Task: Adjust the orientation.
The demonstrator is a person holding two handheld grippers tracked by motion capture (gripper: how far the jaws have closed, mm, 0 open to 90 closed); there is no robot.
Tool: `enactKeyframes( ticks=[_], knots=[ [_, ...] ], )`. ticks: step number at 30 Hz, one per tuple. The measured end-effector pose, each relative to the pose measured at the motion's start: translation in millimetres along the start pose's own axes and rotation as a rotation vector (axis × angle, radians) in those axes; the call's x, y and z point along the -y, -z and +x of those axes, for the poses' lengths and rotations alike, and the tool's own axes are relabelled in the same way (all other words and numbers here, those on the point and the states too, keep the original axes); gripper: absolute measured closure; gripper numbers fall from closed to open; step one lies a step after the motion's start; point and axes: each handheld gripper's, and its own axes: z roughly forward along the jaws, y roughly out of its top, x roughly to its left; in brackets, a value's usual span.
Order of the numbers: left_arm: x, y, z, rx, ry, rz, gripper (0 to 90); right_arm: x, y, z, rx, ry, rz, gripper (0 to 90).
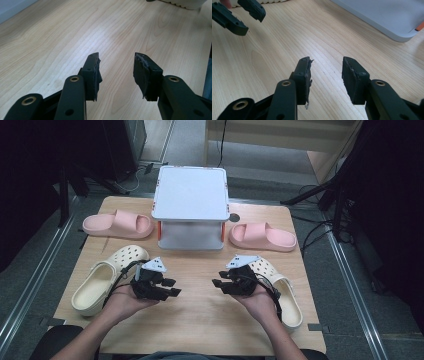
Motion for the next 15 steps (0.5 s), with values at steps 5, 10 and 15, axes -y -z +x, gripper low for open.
enactKeyframes(
  ticks=[5,10,15],
  knots=[
    [0.6,2.5,2.3,0.015,0.021,0.033,55.4,-0.1,2.8,-2.3,-0.003,-0.009,-0.018,59.1],
    [1.8,4.7,1.8,0.004,0.014,0.044,55.4,-1.1,3.4,-0.4,-0.006,-0.014,-0.006,58.8],
    [4.7,16.3,5.3,-0.008,0.067,0.031,53.7,-6.0,3.2,3.7,-0.029,-0.024,-0.020,57.4]
  ],
)
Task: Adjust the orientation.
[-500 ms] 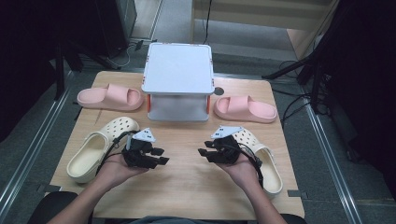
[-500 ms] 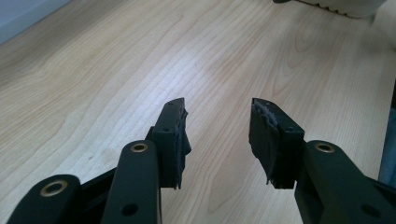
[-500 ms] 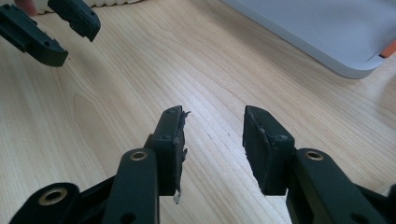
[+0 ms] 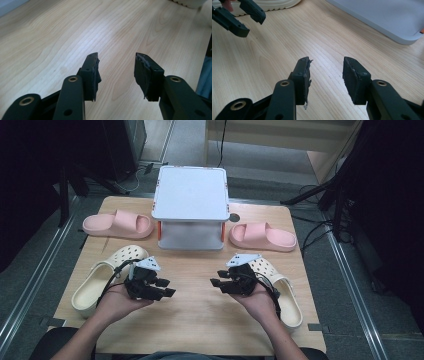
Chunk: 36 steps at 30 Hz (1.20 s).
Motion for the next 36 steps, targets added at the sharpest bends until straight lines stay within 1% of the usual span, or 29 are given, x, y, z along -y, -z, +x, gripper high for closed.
enactKeyframes(
  ticks=[3,4,5,6,8,9,10,11,12,13,14,16,17,18,19,20,22,24,25,26,28,29,30,31,32,33,35,36],
  knots=[
    [4.3,8.8,2.7,-0.011,0.010,-0.018,53.8,-1.3,1.3,-0.1,0.006,0.011,-0.006,56.4],
    [5.7,12.3,2.4,-0.017,0.014,-0.025,53.9,-1.9,2.2,-0.5,0.009,0.007,-0.010,56.1],
    [5.7,12.3,2.4,-0.017,0.014,-0.025,54.2,-1.9,2.2,-0.5,0.009,0.007,-0.010,56.1],
    [7.6,19.8,2.5,-0.029,0.016,-0.028,54.3,-2.9,4.0,-2.7,0.015,0.006,-0.018,55.9],
    [10.1,27.9,2.6,-0.044,0.016,-0.035,54.4,-3.4,4.7,-4.7,0.017,-0.002,-0.024,55.8],
    [10.1,27.9,2.6,-0.044,0.016,-0.035,54.5,-3.4,4.7,-4.7,0.017,-0.002,-0.024,55.8],
    [13.1,35.6,3.9,-0.050,0.024,-0.039,54.5,-4.3,3.9,-6.6,0.017,-0.001,-0.018,55.8],
    [13.1,35.6,3.9,-0.050,0.024,-0.039,54.7,-4.3,3.9,-6.6,0.017,-0.001,-0.018,55.8],
    [16.6,41.7,5.4,-0.059,0.044,-0.048,55.0,-5.6,2.9,-6.5,0.015,-0.003,-0.016,55.7],
    [16.6,41.7,5.4,-0.059,0.044,-0.048,55.0,-6.3,2.4,-6.4,0.012,0.000,-0.017,55.5],
    [19.7,47.8,6.7,-0.063,0.060,-0.050,55.4,-7.5,1.7,-6.0,0.010,0.001,-0.015,55.5],
    [22.5,54.3,7.7,-0.074,0.063,-0.046,55.8,-9.2,0.2,-5.5,0.006,0.004,-0.013,55.5],
    [22.5,54.3,7.7,-0.074,0.063,-0.046,56.3,-9.2,0.2,-5.5,0.006,0.004,-0.013,55.5],
    [26.3,61.6,9.9,-0.098,0.075,-0.052,56.8,-11.0,-2.0,-5.4,0.000,0.015,-0.012,55.5],
    [26.3,61.6,9.9,-0.098,0.075,-0.052,57.1,-11.0,-2.0,-5.4,0.000,0.015,-0.012,55.5],
    [31.6,69.1,14.2,-0.120,0.095,-0.055,57.5,-12.7,-3.9,-5.2,-0.005,0.017,-0.007,55.5],
    [38.2,76.4,18.4,-0.161,0.115,-0.056,57.8,-14.4,-5.8,-4.9,-0.010,0.020,-0.004,55.5],
    [44.7,83.4,21.6,-0.181,0.133,-0.065,58.1,-16.6,-8.5,-4.6,-0.017,0.030,-0.003,55.5],
    [44.7,83.4,21.6,-0.181,0.133,-0.065,58.1,-16.6,-8.5,-4.6,-0.017,0.030,-0.003,55.5],
    [49.4,88.9,23.1,-0.193,0.151,-0.075,58.1,-18.5,-11.6,-3.5,-0.025,0.034,-0.005,55.5],
    [53.2,93.4,24.0,-0.208,0.166,-0.086,58.1,-20.6,-14.5,-3.0,-0.034,0.041,0.004,55.5],
    [53.2,93.4,24.0,-0.208,0.166,-0.086,58.1,-22.0,-16.0,-2.4,-0.033,0.048,0.007,55.5],
    [57.5,97.4,26.5,-0.233,0.182,-0.086,58.1,-23.6,-17.2,-1.8,-0.038,0.055,0.005,55.5],
    [57.5,97.4,26.5,-0.233,0.182,-0.086,58.1,-23.6,-17.2,-1.8,-0.038,0.055,0.005,55.5],
    [60.5,99.4,28.7,-0.255,0.189,-0.081,58.1,-24.5,-17.9,-1.5,-0.040,0.054,0.003,55.5],
    [64.5,101.6,31.7,-0.284,0.203,-0.065,57.8,-26.5,-19.7,-0.9,-0.047,0.058,0.003,55.5],
    [68.3,103.3,36.5,-0.302,0.222,-0.060,57.5,-27.9,-21.1,-0.7,-0.050,0.060,0.005,55.5],
    [68.3,103.3,36.5,-0.302,0.222,-0.060,57.5,-28.4,-21.6,-0.9,-0.052,0.061,0.006,55.5]
  ],
)
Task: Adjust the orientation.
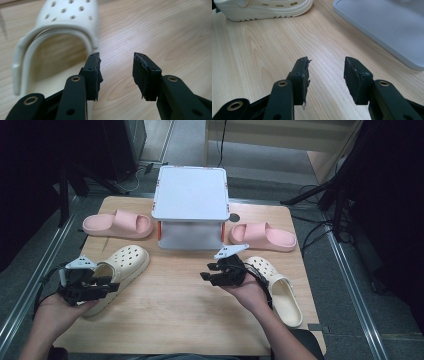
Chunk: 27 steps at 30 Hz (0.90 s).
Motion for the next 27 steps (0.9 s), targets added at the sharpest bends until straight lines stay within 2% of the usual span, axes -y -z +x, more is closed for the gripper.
enactKeyframes(
  ticks=[2,3,5,7,10,12,15,19,21,23,27],
  knots=[
    [1.5,-5.8,8.6,-0.029,0.013,0.012,57.3,-0.8,-0.9,-0.3,-0.006,-0.004,-0.003,55.5],
    [1.5,-5.8,8.6,-0.029,0.013,0.012,57.2,-0.8,-0.9,-0.3,-0.006,-0.004,-0.003,55.5],
    [0.3,-16.4,15.3,-0.009,0.024,0.020,57.5,-1.0,-0.7,-0.3,-0.011,-0.007,-0.005,55.5],
    [-2.8,-25.3,17.0,-0.007,0.018,0.033,58.4,-0.5,-0.2,-0.5,-0.008,-0.003,-0.005,55.5],
    [-7.8,-37.3,21.2,-0.005,0.017,0.045,63.6,0.6,1.5,-0.8,-0.004,-0.011,-0.008,55.5],
    [-9.9,-42.3,22.8,0.002,0.007,0.051,71.7,1.7,3.0,-0.8,0.002,-0.015,-0.009,55.5],
    [-12.2,-41.0,23.6,-0.016,-0.011,0.039,76.9,3.6,4.5,-1.3,0.009,-0.016,-0.010,55.5],
    [-15.5,-37.0,26.6,-0.007,0.006,0.024,77.5,5.7,7.7,-1.7,0.018,-0.027,-0.012,55.6],
    [-18.9,-34.1,25.1,0.004,0.017,0.011,77.5,7.1,9.7,-2.1,0.023,-0.030,-0.017,55.7],
    [-27.2,-31.3,13.3,0.038,-0.013,-0.014,77.5,9.2,12.2,-2.2,0.030,-0.033,-0.020,55.7],
    [-42.0,-36.2,-11.4,0.084,-0.088,-0.026,77.6,12.6,15.8,-1.5,0.042,-0.042,-0.022,55.7]
  ],
)
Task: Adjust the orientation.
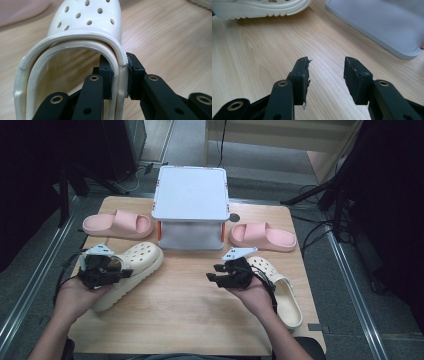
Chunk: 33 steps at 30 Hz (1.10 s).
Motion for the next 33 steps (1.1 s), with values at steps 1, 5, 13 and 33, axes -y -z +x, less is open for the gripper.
enactKeyframes(
  ticks=[1,5,13,33],
  knots=[
    [-4.1,-3.0,-5.3,0.020,-0.014,0.000,77.6,0.9,0.8,0.1,0.000,-0.002,-0.001,55.7],
    [-17.6,-17.5,-27.9,0.077,-0.069,0.006,77.5,5.3,5.1,1.5,0.011,-0.013,-0.004,55.8],
    [-29.9,-47.9,-67.5,0.146,-0.174,0.053,77.3,13.1,10.3,4.7,0.024,-0.033,-0.015,56.0],
    [-28.5,-63.0,-82.9,0.254,-0.253,0.101,67.1,18.3,1.6,15.1,0.008,-0.046,-0.012,60.0]
  ],
)
